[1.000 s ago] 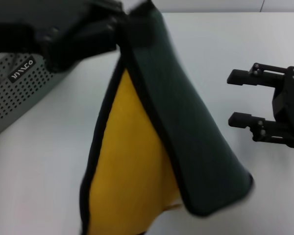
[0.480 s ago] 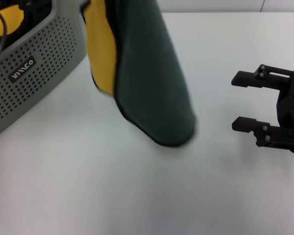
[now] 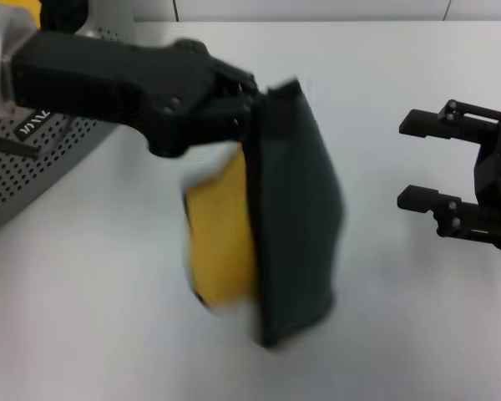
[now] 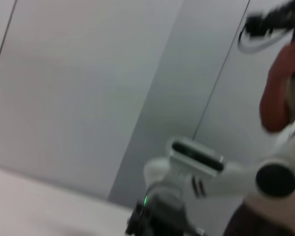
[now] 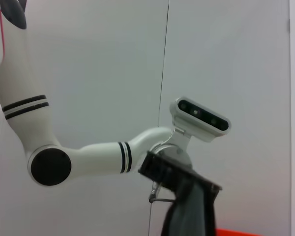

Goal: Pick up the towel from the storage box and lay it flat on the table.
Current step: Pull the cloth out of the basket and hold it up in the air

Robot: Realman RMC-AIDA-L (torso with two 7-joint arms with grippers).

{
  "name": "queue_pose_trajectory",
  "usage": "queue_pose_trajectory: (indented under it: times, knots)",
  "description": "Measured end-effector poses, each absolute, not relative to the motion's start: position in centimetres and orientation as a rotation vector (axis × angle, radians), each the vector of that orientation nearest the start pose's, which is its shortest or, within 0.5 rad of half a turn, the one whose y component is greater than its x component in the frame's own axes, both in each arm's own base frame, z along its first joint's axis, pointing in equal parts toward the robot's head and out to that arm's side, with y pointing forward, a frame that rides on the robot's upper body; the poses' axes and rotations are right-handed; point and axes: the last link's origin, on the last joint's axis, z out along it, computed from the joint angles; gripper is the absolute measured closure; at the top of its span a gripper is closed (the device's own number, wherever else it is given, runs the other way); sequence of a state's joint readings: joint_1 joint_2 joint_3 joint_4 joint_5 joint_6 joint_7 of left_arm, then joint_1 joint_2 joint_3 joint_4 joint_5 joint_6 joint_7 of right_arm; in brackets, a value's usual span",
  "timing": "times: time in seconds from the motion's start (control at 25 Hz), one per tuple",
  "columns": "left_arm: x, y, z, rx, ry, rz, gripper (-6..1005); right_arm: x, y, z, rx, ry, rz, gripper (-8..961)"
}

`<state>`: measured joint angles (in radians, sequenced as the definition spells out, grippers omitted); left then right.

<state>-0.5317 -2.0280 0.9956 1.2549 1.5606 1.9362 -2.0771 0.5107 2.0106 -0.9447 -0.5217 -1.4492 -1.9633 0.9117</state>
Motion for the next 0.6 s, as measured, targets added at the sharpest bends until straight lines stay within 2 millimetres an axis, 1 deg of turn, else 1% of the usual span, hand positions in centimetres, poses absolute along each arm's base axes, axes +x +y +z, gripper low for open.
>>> queue_pose_trajectory:
  times: [0.08,0.16,0.32,0.44,0.52,0.6]
  knots:
    - [-11.6,30.6,7.5,-3.160,-0.484,-0.859,986,20.8,29.2,3.0,-2.640,-0.210,1.384,319]
    - [-11.2,30.5,7.2,-3.189,-0.463,-0.782,986,20.6,29.6,3.3,-2.641,-0.226,1.367,319]
    - [-10.4,30.0,6.2,-3.258,-0.390,-0.667,987,20.3,30.5,4.1,-2.648,-0.278,1.316,319]
    - [-10.0,29.5,5.9,-3.284,-0.328,-0.623,986,20.2,31.2,4.6,-2.637,-0.296,1.281,320]
    - [-9.6,29.3,6.2,-3.280,-0.284,-0.625,986,20.0,31.7,4.8,-2.625,-0.305,1.264,320]
    - [-8.7,29.0,6.7,-3.277,-0.203,-0.658,986,19.7,32.1,4.8,-2.624,-0.314,1.251,320]
